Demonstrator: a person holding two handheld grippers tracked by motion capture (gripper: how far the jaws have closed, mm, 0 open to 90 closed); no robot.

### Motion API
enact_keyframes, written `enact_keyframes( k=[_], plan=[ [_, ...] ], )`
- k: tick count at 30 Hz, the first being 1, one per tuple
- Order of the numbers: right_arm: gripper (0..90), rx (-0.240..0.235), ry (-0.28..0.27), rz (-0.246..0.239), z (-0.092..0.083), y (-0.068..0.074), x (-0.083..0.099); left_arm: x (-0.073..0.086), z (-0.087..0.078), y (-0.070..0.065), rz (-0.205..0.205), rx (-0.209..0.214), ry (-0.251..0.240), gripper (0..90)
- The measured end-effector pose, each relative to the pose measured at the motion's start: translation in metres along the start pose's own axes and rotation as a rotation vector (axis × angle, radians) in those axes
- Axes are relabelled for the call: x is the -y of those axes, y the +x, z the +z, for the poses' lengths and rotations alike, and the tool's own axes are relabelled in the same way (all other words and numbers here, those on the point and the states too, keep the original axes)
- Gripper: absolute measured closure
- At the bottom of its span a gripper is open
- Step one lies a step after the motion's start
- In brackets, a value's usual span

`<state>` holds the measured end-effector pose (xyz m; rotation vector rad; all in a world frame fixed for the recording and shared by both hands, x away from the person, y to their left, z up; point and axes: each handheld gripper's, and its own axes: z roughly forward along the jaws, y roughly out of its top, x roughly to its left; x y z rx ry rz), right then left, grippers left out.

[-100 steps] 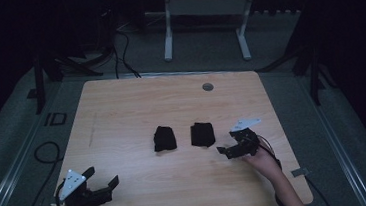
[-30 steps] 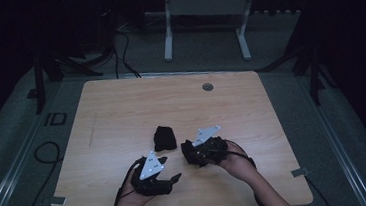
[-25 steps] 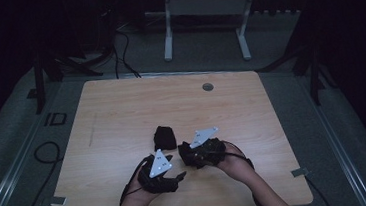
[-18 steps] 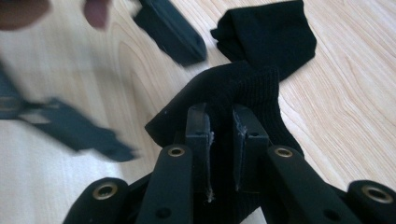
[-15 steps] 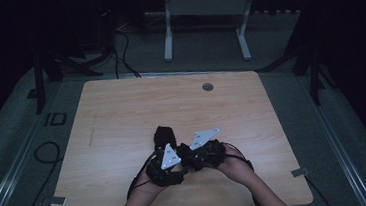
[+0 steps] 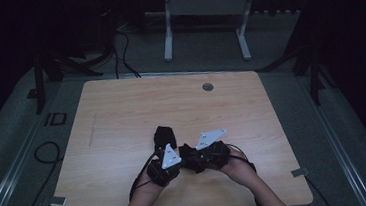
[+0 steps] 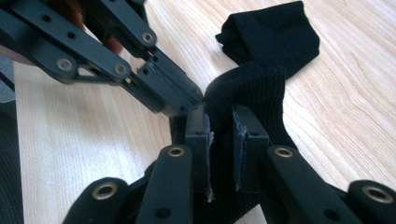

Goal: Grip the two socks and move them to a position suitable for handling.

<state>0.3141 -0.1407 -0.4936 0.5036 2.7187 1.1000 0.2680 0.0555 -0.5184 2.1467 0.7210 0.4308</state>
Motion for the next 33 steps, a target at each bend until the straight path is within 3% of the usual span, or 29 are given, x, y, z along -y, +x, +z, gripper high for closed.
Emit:
enact_keyframes(
  k=[3,5,7,12,15,19,24,27,29,30,32,33],
  plan=[
    [78.5,0.0,-0.018,0.008,-0.002,-0.001,0.001,0.0,-0.004,0.0,0.014,-0.02,0.003,89.4],
    [80.1,0.016,-0.027,0.015,-0.003,-0.002,0.002,0.002,-0.006,0.002,0.015,-0.051,0.03,89.4],
    [80.4,0.054,-0.027,0.025,-0.008,-0.006,0.004,0.009,-0.011,0.008,-0.014,-0.048,0.028,89.5],
    [80.6,0.057,-0.062,0.092,-0.026,-0.018,0.016,0.028,-0.023,0.018,-0.066,-0.059,0.044,89.4],
    [80.5,0.043,-0.075,0.116,-0.027,-0.019,0.026,0.037,-0.026,0.017,-0.084,-0.047,0.055,89.3],
    [80.3,0.028,-0.049,0.143,-0.018,-0.017,0.043,0.044,-0.022,0.007,-0.068,-0.039,0.077,89.3],
    [77.2,0.015,0.002,0.186,-0.01,-0.016,0.066,0.05,-0.01,0.0,-0.046,0.013,0.134,89.0],
    [69.0,0.013,0.049,0.209,-0.012,-0.018,0.078,0.053,-0.005,-0.001,-0.054,0.026,0.152,88.9],
    [61.7,0.031,0.049,0.221,-0.017,-0.02,0.085,0.054,-0.005,0.0,-0.076,0.039,0.146,88.3],
    [59.8,0.032,0.051,0.23,-0.02,-0.021,0.088,0.054,-0.006,0.002,-0.087,0.044,0.147,87.2],
    [58.4,0.038,0.054,0.241,-0.023,-0.023,0.09,0.054,-0.007,0.003,-0.096,0.05,0.141,72.6],
    [56.4,0.049,0.05,0.247,-0.026,-0.025,0.092,0.052,-0.012,0.004,-0.1,0.035,0.126,72.6]
  ],
)
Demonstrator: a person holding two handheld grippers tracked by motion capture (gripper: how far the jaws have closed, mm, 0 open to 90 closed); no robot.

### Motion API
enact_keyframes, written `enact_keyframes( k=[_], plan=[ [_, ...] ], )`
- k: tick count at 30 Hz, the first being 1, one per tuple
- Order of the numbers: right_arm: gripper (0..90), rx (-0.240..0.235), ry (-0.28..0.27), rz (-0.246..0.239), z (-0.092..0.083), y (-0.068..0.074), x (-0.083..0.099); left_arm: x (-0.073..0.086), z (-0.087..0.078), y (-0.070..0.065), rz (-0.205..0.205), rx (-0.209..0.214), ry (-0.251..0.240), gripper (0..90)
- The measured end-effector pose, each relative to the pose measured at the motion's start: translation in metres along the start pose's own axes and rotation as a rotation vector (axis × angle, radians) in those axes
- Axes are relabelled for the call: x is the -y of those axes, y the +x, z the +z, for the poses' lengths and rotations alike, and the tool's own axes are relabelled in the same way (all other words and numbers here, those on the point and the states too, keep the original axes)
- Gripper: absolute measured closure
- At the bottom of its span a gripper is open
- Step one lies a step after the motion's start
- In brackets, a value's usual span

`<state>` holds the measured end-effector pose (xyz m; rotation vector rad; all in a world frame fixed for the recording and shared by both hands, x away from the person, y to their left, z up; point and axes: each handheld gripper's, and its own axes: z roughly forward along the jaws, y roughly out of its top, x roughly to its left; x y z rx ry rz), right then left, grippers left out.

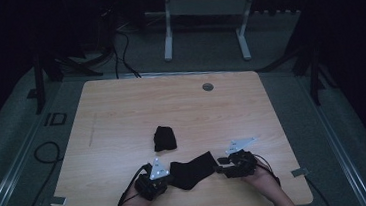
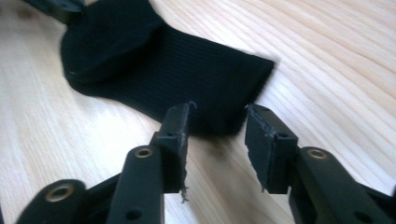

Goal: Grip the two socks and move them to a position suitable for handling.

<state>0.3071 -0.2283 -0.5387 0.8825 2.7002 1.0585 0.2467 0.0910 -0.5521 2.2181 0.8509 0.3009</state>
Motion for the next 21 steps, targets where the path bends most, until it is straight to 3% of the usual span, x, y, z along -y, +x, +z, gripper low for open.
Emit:
enact_keyframes(
  k=[1,4,6,11,13,15,18,21],
  plan=[
    [53.2,0.011,-0.008,0.011,-0.006,-0.004,0.0,-0.001,-0.002,0.0,-0.004,-0.004,-0.011,58.2],
    [53.3,0.044,-0.009,-0.01,-0.011,-0.005,-0.003,-0.006,-0.009,-0.001,-0.027,0.015,-0.049,47.5],
    [53.3,0.045,-0.02,-0.026,-0.013,-0.004,-0.009,-0.013,-0.011,-0.008,-0.013,0.036,-0.081,41.8],
    [60.4,0.04,-0.049,-0.064,-0.006,0.001,-0.023,-0.028,0.002,-0.021,0.022,0.062,-0.077,41.8],
    [79.8,0.051,-0.032,-0.1,0.006,0.006,-0.029,-0.038,0.012,-0.028,0.04,0.075,-0.068,41.8],
    [88.3,0.06,-0.015,-0.109,0.013,0.006,-0.031,-0.045,0.023,-0.032,0.039,0.093,-0.051,43.1],
    [89.5,0.072,0.002,-0.112,0.019,0.005,-0.032,-0.05,0.036,-0.033,0.036,0.095,-0.034,43.7],
    [89.5,0.08,0.037,-0.119,0.031,0.003,-0.031,-0.051,0.053,-0.031,0.027,0.077,0.017,45.4]
  ],
)
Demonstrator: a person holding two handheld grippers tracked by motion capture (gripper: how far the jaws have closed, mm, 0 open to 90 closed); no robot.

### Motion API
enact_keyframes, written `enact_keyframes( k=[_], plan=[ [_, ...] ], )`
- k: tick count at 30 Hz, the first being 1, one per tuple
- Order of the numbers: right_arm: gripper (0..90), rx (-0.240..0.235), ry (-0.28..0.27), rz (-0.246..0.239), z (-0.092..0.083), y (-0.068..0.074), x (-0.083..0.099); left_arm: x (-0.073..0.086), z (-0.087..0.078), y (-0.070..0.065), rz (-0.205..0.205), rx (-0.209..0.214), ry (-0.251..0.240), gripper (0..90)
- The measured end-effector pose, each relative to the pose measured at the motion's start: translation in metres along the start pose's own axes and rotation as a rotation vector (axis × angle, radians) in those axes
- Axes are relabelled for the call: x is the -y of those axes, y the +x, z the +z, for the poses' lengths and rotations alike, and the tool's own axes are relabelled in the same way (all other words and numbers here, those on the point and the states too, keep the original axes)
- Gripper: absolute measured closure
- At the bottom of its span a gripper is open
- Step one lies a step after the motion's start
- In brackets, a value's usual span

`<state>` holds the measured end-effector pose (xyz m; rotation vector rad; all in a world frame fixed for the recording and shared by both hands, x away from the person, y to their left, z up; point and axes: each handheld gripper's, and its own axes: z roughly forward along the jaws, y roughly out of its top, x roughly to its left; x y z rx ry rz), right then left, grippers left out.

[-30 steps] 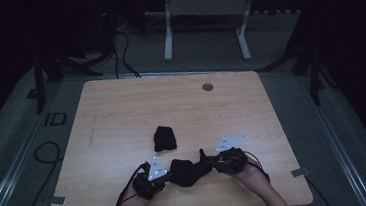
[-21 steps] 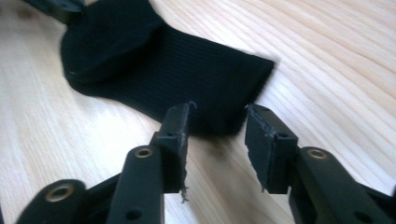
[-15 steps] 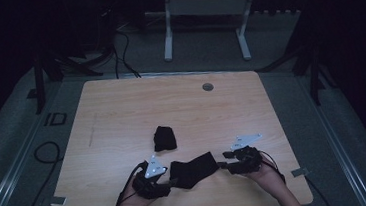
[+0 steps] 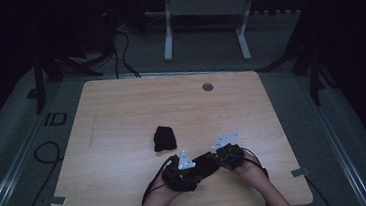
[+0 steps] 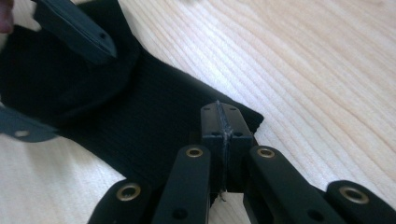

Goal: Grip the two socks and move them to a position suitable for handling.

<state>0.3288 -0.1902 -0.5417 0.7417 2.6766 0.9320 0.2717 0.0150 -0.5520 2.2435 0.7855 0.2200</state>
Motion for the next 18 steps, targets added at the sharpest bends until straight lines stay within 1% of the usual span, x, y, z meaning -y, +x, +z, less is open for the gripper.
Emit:
enact_keyframes(
  k=[1,2,3,4,5,6,8,10,12,13,14,15,17,18],
  plan=[
    [89.6,0.004,0.005,-0.004,0.002,0.0,0.0,0.0,0.003,0.001,0.001,0.009,0.015,50.2],
    [89.5,0.006,0.013,-0.007,0.004,0.001,0.001,0.001,0.005,0.002,0.005,0.015,0.031,59.8],
    [89.6,0.009,0.026,-0.016,0.006,0.002,0.001,0.002,0.007,0.003,0.0,0.014,0.025,64.2],
    [89.6,0.01,0.023,-0.023,0.008,0.002,0.002,0.002,0.006,0.005,-0.001,0.008,0.026,70.8],
    [89.6,0.006,0.021,-0.013,0.008,0.002,0.002,0.002,0.005,0.006,-0.009,0.008,0.018,79.3],
    [89.7,0.009,0.024,-0.016,0.008,0.002,0.002,0.002,0.003,0.007,-0.007,0.001,0.014,83.5],
    [89.8,0.031,0.037,-0.04,0.008,0.005,0.001,0.003,-0.002,0.006,-0.007,-0.008,-0.015,85.3],
    [89.8,0.043,0.041,-0.054,0.008,0.006,0.001,0.004,-0.012,0.006,-0.022,-0.013,-0.059,85.7],
    [89.8,0.04,0.039,-0.046,0.007,0.006,0.002,0.005,-0.025,0.009,-0.043,-0.027,-0.107,85.8],
    [89.8,0.036,0.037,-0.038,0.007,0.005,0.003,0.005,-0.033,0.011,-0.046,-0.037,-0.125,85.8],
    [89.8,0.029,0.033,-0.03,0.007,0.004,0.003,0.007,-0.04,0.013,-0.06,-0.044,-0.146,85.8],
    [89.8,0.023,0.033,-0.026,0.006,0.003,0.004,0.009,-0.048,0.017,-0.078,-0.044,-0.16,85.8],
    [89.8,0.02,0.029,-0.018,0.005,0.002,0.006,0.014,-0.062,0.024,-0.094,-0.068,-0.182,85.8],
    [89.8,0.022,0.03,-0.02,0.004,0.001,0.007,0.018,-0.068,0.029,-0.111,-0.074,-0.184,85.8]
  ],
)
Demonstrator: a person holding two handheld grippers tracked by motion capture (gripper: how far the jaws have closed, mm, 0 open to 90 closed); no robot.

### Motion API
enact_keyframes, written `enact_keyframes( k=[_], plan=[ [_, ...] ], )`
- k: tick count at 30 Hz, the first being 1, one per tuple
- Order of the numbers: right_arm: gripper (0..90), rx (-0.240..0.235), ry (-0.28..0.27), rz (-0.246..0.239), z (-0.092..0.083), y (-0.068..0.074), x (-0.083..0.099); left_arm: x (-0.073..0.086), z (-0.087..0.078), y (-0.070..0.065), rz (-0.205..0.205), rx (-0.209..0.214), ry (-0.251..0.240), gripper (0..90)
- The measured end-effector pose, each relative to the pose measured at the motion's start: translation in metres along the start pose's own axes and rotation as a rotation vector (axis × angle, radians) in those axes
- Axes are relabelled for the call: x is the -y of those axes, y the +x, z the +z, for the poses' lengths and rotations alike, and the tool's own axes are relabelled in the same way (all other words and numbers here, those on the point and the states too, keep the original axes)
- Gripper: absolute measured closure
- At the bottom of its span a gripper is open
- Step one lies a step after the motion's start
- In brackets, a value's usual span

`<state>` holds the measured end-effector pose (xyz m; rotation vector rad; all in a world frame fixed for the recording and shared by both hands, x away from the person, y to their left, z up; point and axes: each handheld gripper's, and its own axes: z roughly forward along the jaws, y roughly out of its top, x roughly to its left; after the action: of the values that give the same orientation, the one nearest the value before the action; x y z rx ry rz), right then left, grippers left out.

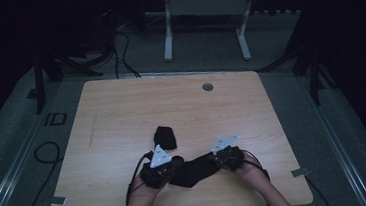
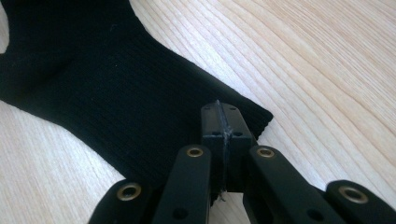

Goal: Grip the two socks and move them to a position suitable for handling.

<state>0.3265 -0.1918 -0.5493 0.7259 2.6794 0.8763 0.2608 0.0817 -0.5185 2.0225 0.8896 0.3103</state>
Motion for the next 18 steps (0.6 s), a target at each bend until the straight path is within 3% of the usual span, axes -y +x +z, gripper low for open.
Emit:
enact_keyframes(
  k=[6,9,12,16,18],
  plan=[
    [89.7,0.017,0.008,0.008,-0.004,-0.001,0.004,0.024,-0.023,0.025,-0.088,-0.032,0.018,85.7],
    [89.7,0.019,0.005,0.015,-0.005,-0.002,0.006,0.039,-0.025,0.033,-0.111,-0.041,0.039,85.6],
    [89.6,0.022,0.003,0.024,-0.009,-0.001,0.01,0.051,-0.023,0.04,-0.144,-0.018,0.068,85.1],
    [89.0,0.018,-0.002,0.033,-0.012,-0.001,0.016,0.059,-0.021,0.04,-0.141,0.0,0.108,84.3],
    [88.8,0.01,-0.008,0.045,-0.014,-0.001,0.019,0.061,-0.021,0.039,-0.117,-0.023,0.116,81.7]
  ],
)
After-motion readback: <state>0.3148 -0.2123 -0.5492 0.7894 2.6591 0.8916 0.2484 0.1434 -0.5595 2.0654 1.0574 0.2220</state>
